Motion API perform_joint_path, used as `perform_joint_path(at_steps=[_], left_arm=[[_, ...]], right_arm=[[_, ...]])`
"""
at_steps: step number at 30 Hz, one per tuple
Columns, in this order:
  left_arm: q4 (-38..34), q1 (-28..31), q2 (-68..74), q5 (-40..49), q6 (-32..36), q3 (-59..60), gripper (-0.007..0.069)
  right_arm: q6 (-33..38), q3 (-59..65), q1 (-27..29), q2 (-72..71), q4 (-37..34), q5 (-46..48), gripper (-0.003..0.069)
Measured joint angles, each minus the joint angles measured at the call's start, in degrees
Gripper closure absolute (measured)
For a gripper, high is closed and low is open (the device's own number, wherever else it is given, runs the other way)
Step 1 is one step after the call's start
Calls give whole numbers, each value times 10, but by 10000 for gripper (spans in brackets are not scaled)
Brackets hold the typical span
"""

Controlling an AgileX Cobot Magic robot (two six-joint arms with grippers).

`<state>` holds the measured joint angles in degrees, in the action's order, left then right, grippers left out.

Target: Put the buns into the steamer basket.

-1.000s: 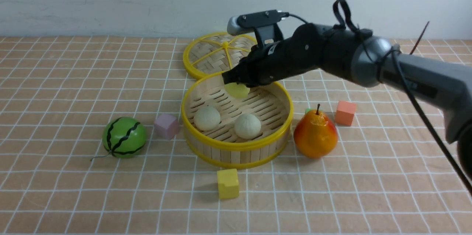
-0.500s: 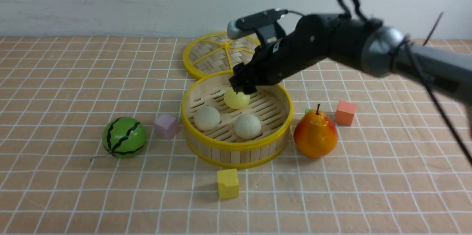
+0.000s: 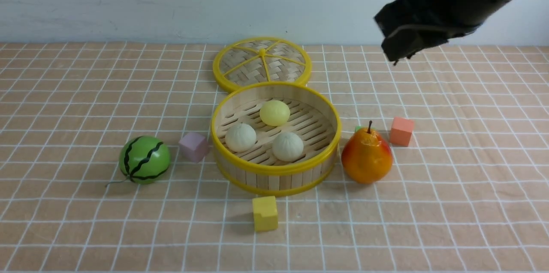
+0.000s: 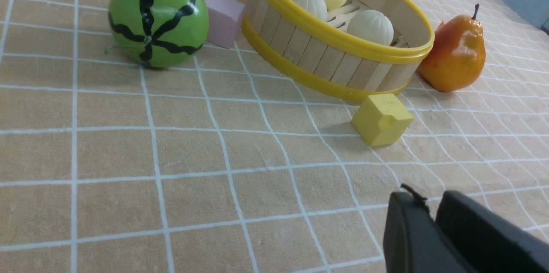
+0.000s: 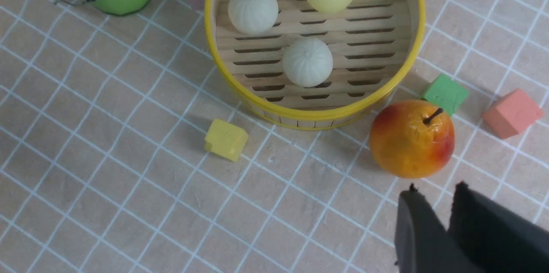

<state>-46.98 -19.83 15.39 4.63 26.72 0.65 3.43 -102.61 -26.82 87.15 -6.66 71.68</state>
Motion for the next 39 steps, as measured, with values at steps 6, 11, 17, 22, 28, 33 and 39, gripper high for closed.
perform_joint_path(at_steps=[6,11,17,22,28,33,39], left_arm=[[0,0,0,0,0,0,529],[0,0,0,0,0,0,522],[0,0,0,0,0,0,516],[0,0,0,0,0,0,515],[0,0,0,0,0,0,508],[0,0,0,0,0,0,504],[0,0,0,0,0,0,499]], right_arm=[[-1,65,0,-89,2,3,629],[-1,132,0,-171,2,8,635],[-1,147,0,-214,2,8,631],[-1,148,0,-216,2,8,627],[-1,150,0,-216,2,8,622],[-1,177,21,-244,35,5,620],[-1,412,116,-411,31,-168,620]])
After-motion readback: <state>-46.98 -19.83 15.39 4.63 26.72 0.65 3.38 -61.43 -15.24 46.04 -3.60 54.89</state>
